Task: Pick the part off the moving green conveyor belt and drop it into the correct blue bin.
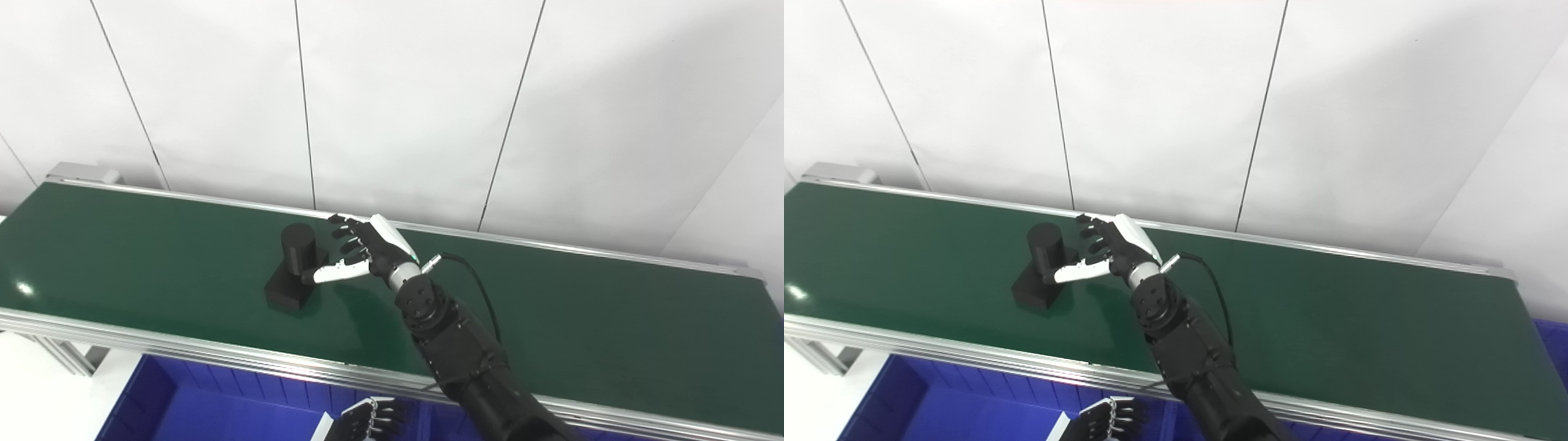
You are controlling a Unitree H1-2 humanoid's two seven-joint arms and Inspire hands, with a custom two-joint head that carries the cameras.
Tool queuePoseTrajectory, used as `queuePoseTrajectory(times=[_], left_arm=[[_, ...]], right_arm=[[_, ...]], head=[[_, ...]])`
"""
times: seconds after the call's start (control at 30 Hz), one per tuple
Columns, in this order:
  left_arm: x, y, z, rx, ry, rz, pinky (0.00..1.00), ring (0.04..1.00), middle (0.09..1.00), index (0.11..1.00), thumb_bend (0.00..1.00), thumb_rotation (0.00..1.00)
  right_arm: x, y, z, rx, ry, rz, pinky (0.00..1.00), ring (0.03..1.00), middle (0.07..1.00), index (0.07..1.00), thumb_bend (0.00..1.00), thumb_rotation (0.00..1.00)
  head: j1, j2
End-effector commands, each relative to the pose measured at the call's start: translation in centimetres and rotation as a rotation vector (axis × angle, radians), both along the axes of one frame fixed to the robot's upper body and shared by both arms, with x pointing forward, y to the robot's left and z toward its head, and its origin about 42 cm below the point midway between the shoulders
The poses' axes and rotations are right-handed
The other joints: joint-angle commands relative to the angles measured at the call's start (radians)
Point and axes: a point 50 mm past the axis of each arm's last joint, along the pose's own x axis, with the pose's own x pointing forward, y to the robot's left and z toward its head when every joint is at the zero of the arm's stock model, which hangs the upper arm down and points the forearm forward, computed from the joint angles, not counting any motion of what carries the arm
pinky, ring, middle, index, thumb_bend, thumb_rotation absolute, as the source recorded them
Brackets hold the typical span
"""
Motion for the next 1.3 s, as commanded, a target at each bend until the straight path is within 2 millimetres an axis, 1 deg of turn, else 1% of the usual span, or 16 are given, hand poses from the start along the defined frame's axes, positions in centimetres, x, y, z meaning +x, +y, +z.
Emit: queuePoseTrajectory(times=[0.0,0.2,0.3,0.4,0.6,0.77,0.83,0.87,0.93,0.97,1.03,1.13,1.17,1.2,1.23,1.27], left_arm=[[0.7,-0.4,1.0,-0.018,-0.077,0.002,0.54,0.6,0.655,0.677,0.97,0.26],[0.5,-0.8,1.0,-0.007,-0.09,0.001,0.53,0.589,0.651,0.681,0.97,0.24],[0.3,-1.0,1.1,-0.015,-0.091,-0.004,0.53,0.589,0.654,0.685,0.96,0.23],[0.2,-1.2,1.2,-0.016,-0.096,-0.008,0.53,0.582,0.653,0.69,0.96,0.22],[-0.2,-1.5,1.4,-0.028,-0.097,-0.011,0.52,0.581,0.655,0.697,0.97,0.22],[-0.3,-2.1,1.4,-0.022,-0.109,-0.007,0.52,0.58,0.654,0.695,0.98,0.25],[-0.3,-2.3,1.5,-0.018,-0.117,-0.002,0.5,0.565,0.644,0.692,0.98,0.25],[-0.3,-2.4,1.5,-0.013,-0.123,0.001,0.49,0.56,0.642,0.692,0.98,0.23],[-0.4,-2.5,1.5,-0.012,-0.127,0.0,0.49,0.558,0.641,0.693,0.98,0.23],[-0.4,-2.6,1.5,-0.012,-0.127,-0.001,0.49,0.556,0.637,0.695,0.97,0.23],[-0.4,-2.6,1.5,-0.019,-0.121,-0.004,0.5,0.556,0.635,0.694,0.97,0.22],[-0.5,-2.5,1.5,-0.018,-0.121,-0.007,0.51,0.568,0.643,0.693,0.97,0.21],[-0.5,-2.5,1.5,-0.016,-0.124,-0.007,0.51,0.567,0.642,0.691,0.96,0.21],[-0.5,-2.5,1.5,-0.016,-0.124,-0.004,0.51,0.566,0.641,0.69,0.96,0.21],[-0.5,-2.5,1.5,-0.016,-0.124,-0.002,0.51,0.563,0.639,0.689,0.97,0.2],[-0.4,-2.4,1.5,-0.017,-0.123,-0.001,0.5,0.562,0.638,0.689,0.97,0.2]], right_arm=[[0.3,3.0,3.7,0.057,-0.127,0.076,0.64,0.767,0.834,0.902,0.89,0.35],[0.7,3.6,3.5,0.024,-0.143,0.078,0.66,0.799,0.862,0.908,0.89,0.34],[0.7,3.9,3.3,0.0,-0.161,0.064,0.64,0.785,0.854,0.912,0.88,0.34],[0.6,4.3,3.2,0.004,-0.166,0.057,0.65,0.79,0.857,0.917,0.87,0.34],[0.4,5.0,3.3,-0.01,-0.172,0.055,0.61,0.772,0.866,0.926,0.87,0.34],[0.3,5.1,2.8,-0.028,-0.189,0.056,0.63,0.787,0.872,0.923,0.86,0.33],[0.2,5.0,2.5,-0.015,-0.202,0.046,0.58,0.738,0.838,0.896,0.84,0.27],[0.1,4.9,2.2,0.004,-0.212,0.034,0.54,0.672,0.781,0.858,0.81,0.18],[-0.1,4.6,1.8,0.034,-0.228,0.011,0.52,0.647,0.758,0.841,0.8,0.14],[-0.2,4.5,1.6,0.045,-0.234,0.0,0.51,0.617,0.723,0.796,0.76,0.07],[-0.3,4.4,1.3,0.056,-0.246,-0.013,0.51,0.611,0.706,0.768,0.73,0.02],[-0.5,4.3,1.0,0.064,-0.27,-0.027,0.5,0.595,0.683,0.741,0.7,0.0],[-0.5,4.3,1.0,0.066,-0.278,-0.032,0.48,0.56,0.589,0.723,0.63,0.0],[-0.6,4.3,0.9,0.063,-0.296,-0.039,0.47,0.542,0.541,0.713,0.6,0.0],[-0.7,4.3,0.9,0.06,-0.309,-0.043,0.46,0.475,0.514,0.642,0.55,0.0],[-0.7,4.3,0.8,0.056,-0.318,-0.047,0.45,0.433,0.497,0.597,0.53,0.0]], head=[[0.001,0.002],[-0.004,0.007],[-0.006,0.009],[-0.009,0.015],[-0.009,0.022],[0.045,0.019],[0.064,0.018],[0.076,0.016],[0.09,0.013],[0.09,0.013],[0.094,0.011],[0.092,0.011],[0.092,0.011],[0.091,0.011],[0.091,0.011],[0.089,0.01]])
